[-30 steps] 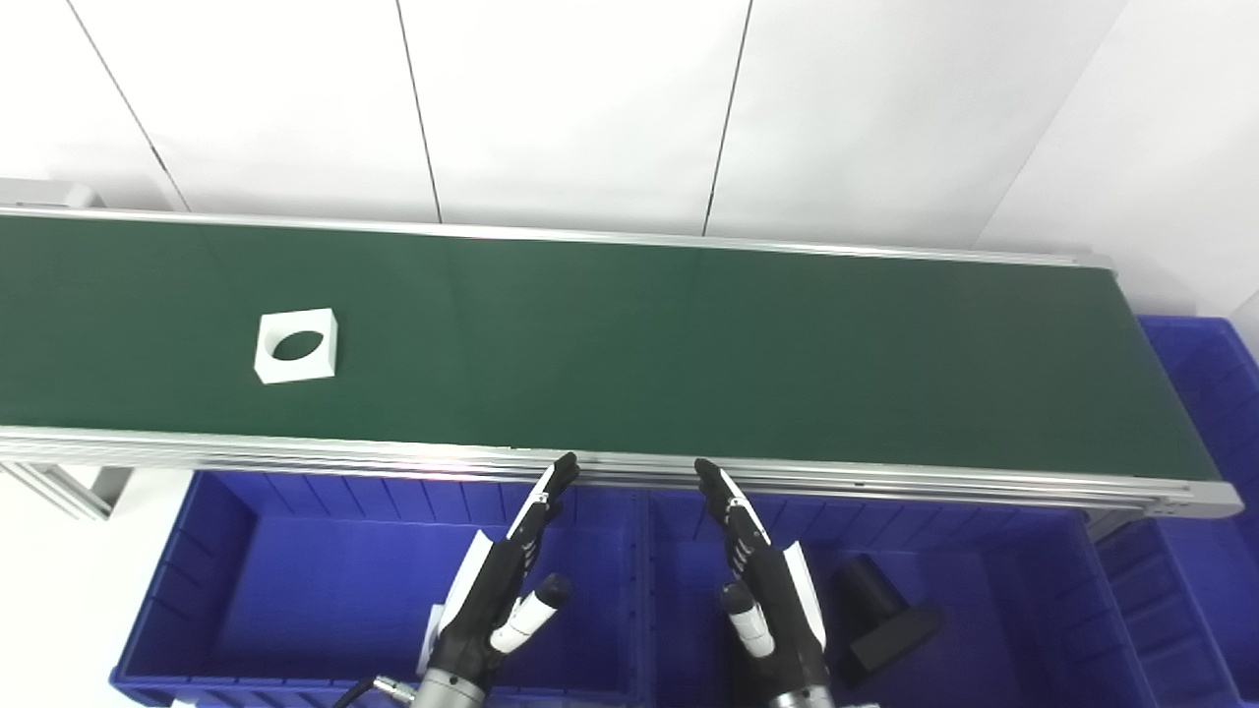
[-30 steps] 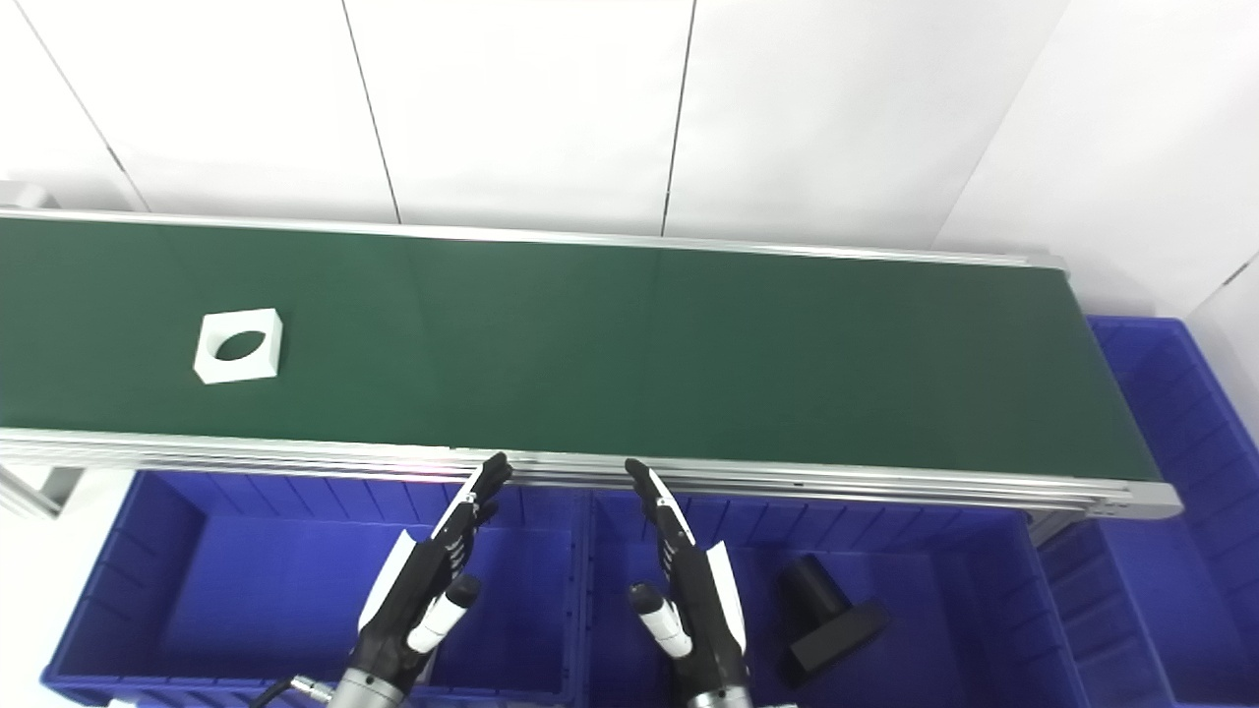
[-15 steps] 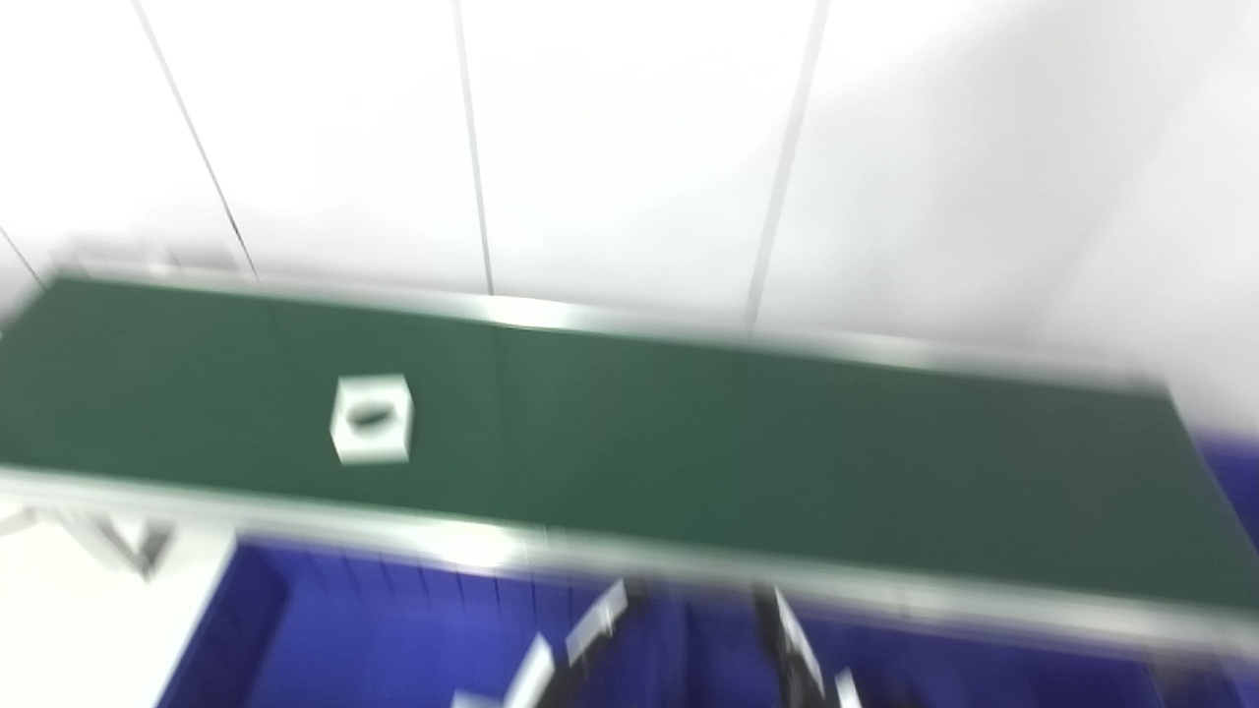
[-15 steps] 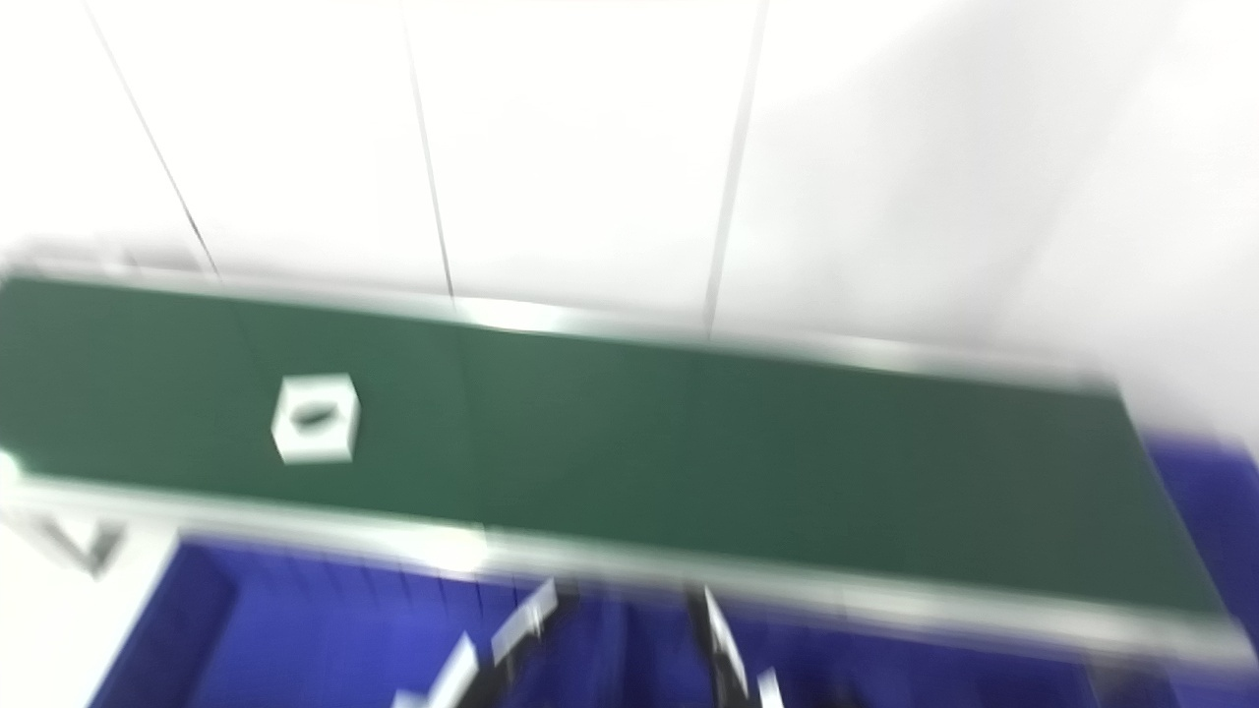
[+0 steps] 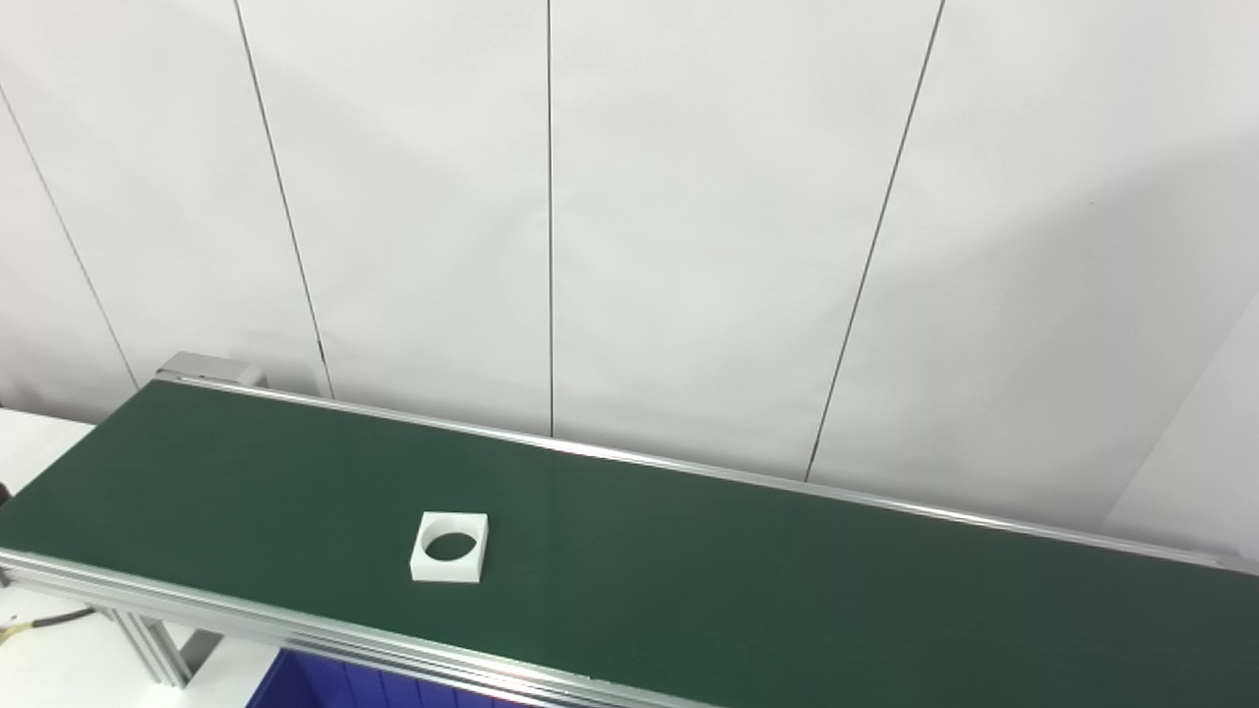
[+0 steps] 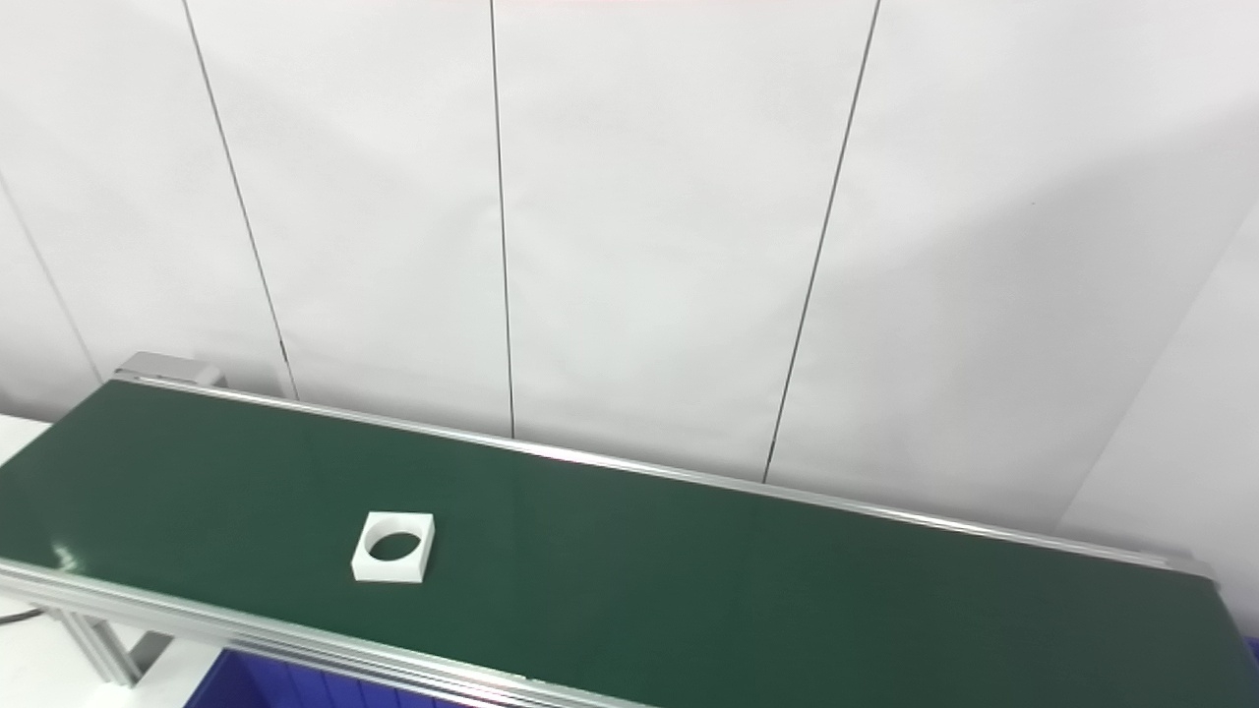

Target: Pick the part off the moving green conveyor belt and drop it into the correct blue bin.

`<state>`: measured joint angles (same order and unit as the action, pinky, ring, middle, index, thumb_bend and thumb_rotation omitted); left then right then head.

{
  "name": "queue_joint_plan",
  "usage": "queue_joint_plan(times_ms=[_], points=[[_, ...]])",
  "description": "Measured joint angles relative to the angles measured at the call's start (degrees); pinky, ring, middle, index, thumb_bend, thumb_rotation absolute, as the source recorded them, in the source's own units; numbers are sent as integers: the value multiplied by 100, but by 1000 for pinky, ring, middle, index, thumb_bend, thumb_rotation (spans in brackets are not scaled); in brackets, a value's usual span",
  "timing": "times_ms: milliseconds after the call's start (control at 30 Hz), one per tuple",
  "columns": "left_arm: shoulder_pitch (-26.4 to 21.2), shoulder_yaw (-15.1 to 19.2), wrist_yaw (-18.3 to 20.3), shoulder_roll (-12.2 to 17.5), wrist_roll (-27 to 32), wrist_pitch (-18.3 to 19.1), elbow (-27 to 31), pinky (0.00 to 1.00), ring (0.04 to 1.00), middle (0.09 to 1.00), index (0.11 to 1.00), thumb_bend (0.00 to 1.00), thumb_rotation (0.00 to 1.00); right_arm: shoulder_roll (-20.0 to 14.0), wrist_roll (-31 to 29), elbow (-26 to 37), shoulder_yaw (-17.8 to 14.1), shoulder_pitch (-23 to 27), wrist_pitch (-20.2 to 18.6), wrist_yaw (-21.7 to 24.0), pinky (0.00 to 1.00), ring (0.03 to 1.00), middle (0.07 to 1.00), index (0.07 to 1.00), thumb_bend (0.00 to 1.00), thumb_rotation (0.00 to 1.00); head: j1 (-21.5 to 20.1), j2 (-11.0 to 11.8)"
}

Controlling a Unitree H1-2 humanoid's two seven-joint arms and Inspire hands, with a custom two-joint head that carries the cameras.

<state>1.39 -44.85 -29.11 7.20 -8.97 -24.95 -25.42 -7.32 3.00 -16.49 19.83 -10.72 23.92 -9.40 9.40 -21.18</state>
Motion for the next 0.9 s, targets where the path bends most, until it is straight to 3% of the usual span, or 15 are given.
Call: queue_joint_plan(times_ms=[267, 500, 600, 700, 900], points=[[-54, -190, -284, 50, -27, 4, 125, 825, 860, 873, 857, 926, 900, 16, -107, -3, -155, -1, 0, 261, 1000, 987, 990, 1000, 895, 1000, 176, -9], [-58, -189, -323, 306, -322, -41, 1910, 801, 846, 865, 851, 913, 904, 66, -92, -4, -184, -23, 0, 327, 1000, 1000, 995, 999, 914, 1000, 176, -79], [-161, -151, -339, 448, -776, -43, 2326, 775, 823, 842, 833, 872, 789, 78, -81, -14, -184, -18, 0, 334, 1000, 993, 991, 994, 912, 1000, 193, -132], [-408, 191, -325, 582, -1317, -42, 2499, 765, 823, 842, 856, 826, 578, 88, -58, -27, -184, -2, 0, 333, 1000, 997, 992, 987, 916, 1000, 202, -228], [-1031, 1211, 168, 530, -1941, 7, 2529, 771, 830, 850, 903, 908, 449, 106, 11, -25, -181, 8, 0, 330, 1000, 989, 987, 991, 913, 1000, 97, -483]])
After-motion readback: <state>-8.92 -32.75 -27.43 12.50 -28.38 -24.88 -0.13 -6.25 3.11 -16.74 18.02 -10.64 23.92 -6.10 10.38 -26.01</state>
